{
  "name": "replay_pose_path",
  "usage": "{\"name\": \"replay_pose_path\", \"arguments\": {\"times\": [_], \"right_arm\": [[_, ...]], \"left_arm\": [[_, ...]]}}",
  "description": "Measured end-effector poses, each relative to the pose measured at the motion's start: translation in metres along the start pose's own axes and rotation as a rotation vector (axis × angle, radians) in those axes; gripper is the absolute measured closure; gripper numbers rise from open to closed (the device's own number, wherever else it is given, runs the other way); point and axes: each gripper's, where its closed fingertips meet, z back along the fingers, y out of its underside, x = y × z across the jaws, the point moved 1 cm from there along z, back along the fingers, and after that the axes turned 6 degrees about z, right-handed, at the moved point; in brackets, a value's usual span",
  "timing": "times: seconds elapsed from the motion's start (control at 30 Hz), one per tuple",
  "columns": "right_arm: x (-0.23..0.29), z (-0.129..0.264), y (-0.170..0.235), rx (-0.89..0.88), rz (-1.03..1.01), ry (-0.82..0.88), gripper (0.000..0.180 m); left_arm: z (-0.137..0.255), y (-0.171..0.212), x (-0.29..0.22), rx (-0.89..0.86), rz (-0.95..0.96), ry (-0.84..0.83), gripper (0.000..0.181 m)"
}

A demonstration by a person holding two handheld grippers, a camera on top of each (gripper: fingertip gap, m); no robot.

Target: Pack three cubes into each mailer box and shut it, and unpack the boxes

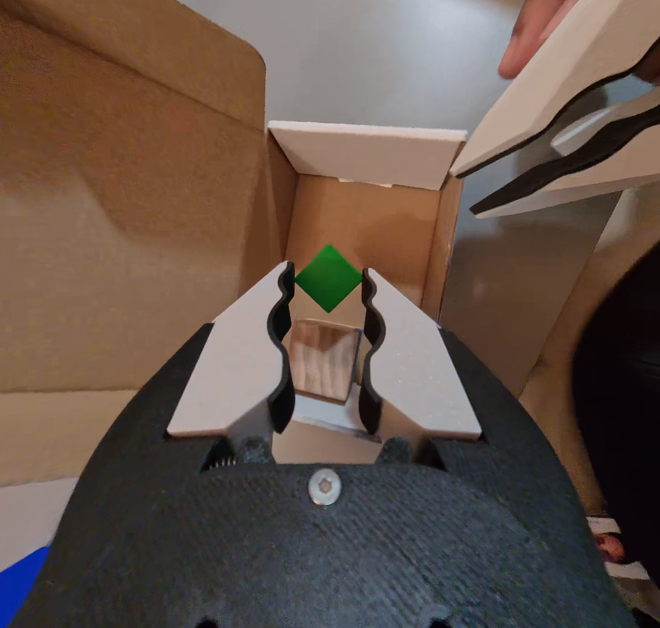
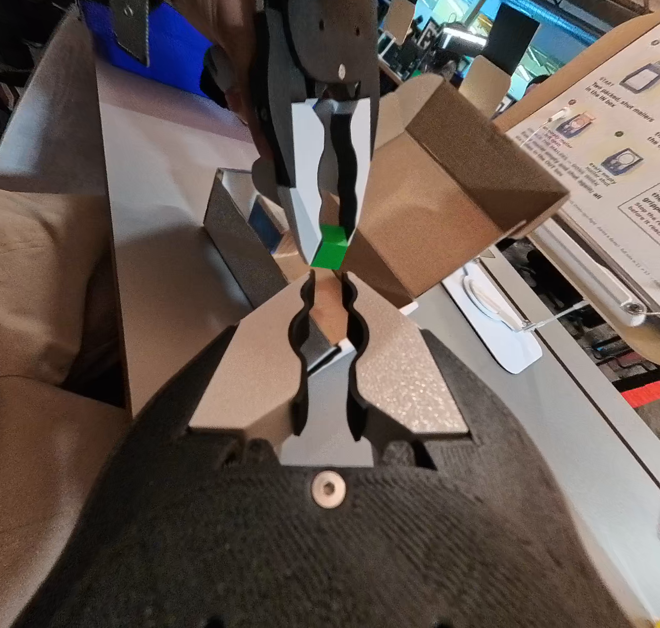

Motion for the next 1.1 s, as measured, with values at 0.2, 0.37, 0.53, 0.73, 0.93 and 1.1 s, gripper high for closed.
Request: {"name": "replay_pose_path", "arguments": {"times": [0.2,0.37,0.53,0.73,0.93,1.1], "right_arm": [[0.001,0.003,0.002,0.007,-0.004,-0.002,0.166],[0.001,0.004,0.003,0.011,-0.007,0.002,0.166],[0.002,0.003,0.005,0.016,-0.005,0.0,0.166],[0.002,0.004,0.004,0.013,-0.001,0.001,0.167],[0.001,0.005,0.003,0.01,-0.001,0.002,0.166],[0.001,0.005,0.003,0.01,0.002,0.005,0.167]], "left_arm": [[-0.011,0.007,-0.006,0.061,-0.057,-0.015,0.144],[-0.017,0.008,-0.001,0.066,0.031,-0.044,0.143],[-0.02,0.009,-0.002,0.072,0.117,-0.068,0.143],[-0.022,0.008,-0.007,0.064,0.124,-0.062,0.143],[-0.02,0.009,-0.012,0.071,0.067,-0.094,0.14],[-0.002,0.002,-0.01,0.005,0.072,-0.153,0.138]]}}
